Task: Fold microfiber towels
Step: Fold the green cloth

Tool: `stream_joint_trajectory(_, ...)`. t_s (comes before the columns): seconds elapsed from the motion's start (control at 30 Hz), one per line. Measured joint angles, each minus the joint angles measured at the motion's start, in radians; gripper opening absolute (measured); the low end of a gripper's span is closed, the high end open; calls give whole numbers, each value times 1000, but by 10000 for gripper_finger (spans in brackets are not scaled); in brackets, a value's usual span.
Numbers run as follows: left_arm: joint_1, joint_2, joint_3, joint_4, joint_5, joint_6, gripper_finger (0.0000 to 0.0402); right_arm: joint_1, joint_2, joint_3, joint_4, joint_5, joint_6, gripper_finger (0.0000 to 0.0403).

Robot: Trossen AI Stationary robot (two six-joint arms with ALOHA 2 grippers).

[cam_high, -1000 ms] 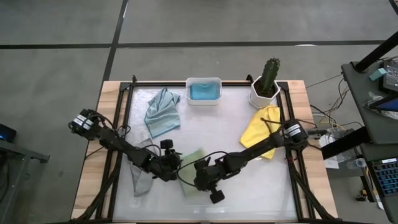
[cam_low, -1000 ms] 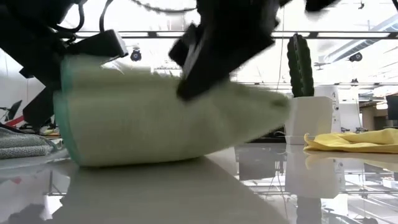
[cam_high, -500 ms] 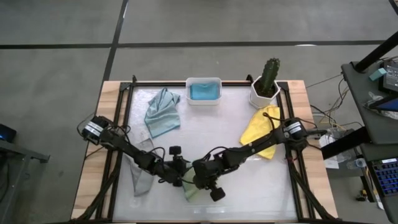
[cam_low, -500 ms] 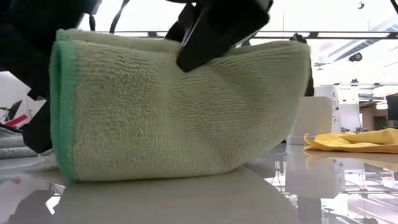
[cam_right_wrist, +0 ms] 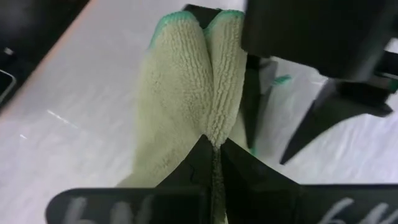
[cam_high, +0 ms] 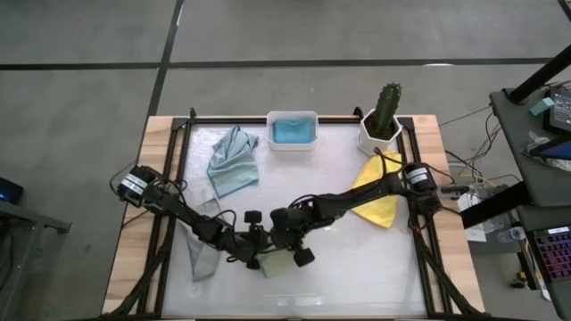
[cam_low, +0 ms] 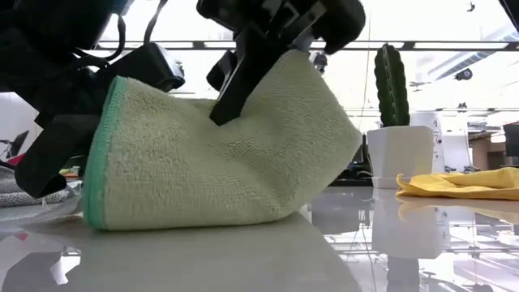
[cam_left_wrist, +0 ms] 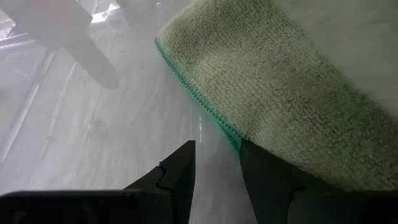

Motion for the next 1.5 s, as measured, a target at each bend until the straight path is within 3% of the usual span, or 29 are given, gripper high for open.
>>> stream_joint_trajectory(0.5,-1,-29,1,-54,45,-5,122,-37,78,-7,8,5,-81,9)
stream_joint_trajectory(0.9,-7,-306,-2,-423,69,-13,153,-39,80,-7,10,7,-133,9)
stream_joint_trajectory(1.1,-25,-380,-22,-617,130,-230,151,-34,70,-7,10,4,-155,9)
stream_joint_trajectory(1.23,-70,-359,-57,-548,211,-272,130,-25,59,-3,8,0,-178,9)
stream_joint_trajectory(1.5,-101,-252,-57,-331,245,-293,65,-13,56,26,2,-1,-200,9)
